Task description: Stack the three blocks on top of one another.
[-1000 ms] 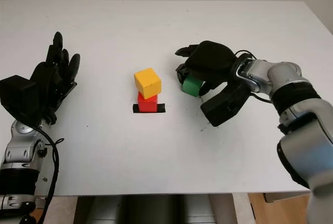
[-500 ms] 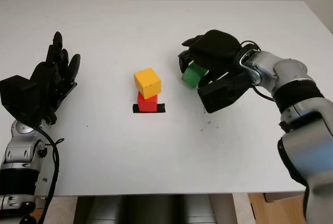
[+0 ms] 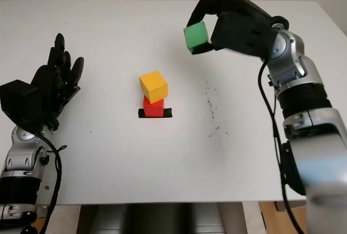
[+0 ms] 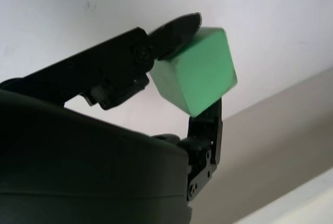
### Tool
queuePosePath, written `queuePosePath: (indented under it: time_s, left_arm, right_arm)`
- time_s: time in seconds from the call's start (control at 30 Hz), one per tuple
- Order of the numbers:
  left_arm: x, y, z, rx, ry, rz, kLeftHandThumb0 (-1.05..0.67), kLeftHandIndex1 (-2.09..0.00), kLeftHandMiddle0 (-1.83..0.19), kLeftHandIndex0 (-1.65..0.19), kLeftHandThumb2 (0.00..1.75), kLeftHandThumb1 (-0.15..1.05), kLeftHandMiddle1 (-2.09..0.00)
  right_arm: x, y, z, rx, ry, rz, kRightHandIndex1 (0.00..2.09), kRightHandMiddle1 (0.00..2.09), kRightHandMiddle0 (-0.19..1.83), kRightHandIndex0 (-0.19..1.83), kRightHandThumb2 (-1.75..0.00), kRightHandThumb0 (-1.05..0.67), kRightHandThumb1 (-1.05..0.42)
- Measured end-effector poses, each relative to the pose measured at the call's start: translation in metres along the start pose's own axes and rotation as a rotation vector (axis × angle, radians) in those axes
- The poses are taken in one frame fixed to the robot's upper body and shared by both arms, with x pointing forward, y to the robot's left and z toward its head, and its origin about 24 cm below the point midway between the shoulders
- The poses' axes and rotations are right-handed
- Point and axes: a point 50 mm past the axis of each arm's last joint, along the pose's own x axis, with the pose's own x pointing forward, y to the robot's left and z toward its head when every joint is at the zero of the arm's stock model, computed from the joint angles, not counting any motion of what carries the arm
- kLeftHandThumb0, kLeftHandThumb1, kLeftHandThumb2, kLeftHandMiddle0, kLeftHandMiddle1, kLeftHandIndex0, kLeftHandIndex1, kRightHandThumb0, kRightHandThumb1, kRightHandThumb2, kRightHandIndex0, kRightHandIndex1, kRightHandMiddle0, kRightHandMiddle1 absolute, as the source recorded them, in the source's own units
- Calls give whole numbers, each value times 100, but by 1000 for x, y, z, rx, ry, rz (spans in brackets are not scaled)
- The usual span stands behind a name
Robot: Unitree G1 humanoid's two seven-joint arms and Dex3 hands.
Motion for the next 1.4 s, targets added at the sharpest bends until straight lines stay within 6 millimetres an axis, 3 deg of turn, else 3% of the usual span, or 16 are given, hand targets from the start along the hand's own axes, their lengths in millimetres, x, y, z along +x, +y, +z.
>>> queuePosePath:
  time_s: [0.3, 0.53, 0.9, 1.4]
  left_arm:
    - [-1, 0, -1, 0, 0, 0, -71, 0, 19, 19, 47, 105, -1]
    - [-1, 0, -1, 0, -1, 1, -72, 0, 19, 19, 47, 105, 0]
    - [-1, 1, 0, 3, -3, 15, -72, -1, 19, 19, 46, 105, -2]
    - [-1, 1, 0, 2, -1, 15, -72, 0, 19, 19, 46, 105, -1]
  right_arm:
    - [-6, 21, 14, 477, 51, 130, 2, 192, 14, 16, -6, -42, -103]
    - [-13, 39, 22, 616, 55, 212, 5, 185, 19, 18, -5, -45, -103]
    - [-14, 56, 25, 616, 37, 335, 5, 187, 20, 19, -5, -44, -101]
    - [-10, 71, 30, 469, 81, 375, 5, 180, 17, 17, -6, -37, -103]
